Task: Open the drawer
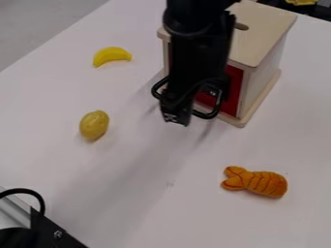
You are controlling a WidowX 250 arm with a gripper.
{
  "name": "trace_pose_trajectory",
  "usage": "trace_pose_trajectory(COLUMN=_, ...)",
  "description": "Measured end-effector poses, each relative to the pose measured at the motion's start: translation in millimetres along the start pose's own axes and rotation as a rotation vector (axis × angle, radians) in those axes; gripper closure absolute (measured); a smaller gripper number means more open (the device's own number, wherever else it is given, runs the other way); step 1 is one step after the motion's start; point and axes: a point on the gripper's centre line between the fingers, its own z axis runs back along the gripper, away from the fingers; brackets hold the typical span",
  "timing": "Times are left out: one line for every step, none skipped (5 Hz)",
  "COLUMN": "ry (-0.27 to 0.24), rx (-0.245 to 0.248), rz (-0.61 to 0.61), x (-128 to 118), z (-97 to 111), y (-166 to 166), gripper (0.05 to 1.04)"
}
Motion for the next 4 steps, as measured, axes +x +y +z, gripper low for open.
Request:
trace_pose_trajectory(ry=0.044, rx=-0.003, rz=0.001, x=-18.4, z=-10.8, y=8.1, gripper=0.086)
trace_pose_trajectory(ry=0.089, rx=-0.028, rz=-0.023, x=-26.8, z=-33.5, y=13.5, gripper=0.086)
trace_pose_trajectory(ry=0.112, rx=-0.024, rz=-0.049, x=-28.9, z=-49.0, y=23.2, gripper=0.086)
trace_pose_trajectory(ry=0.103, rx=-0.038, rz=-0.095, x=-26.1, z=-65.5, y=26.8, gripper=0.086)
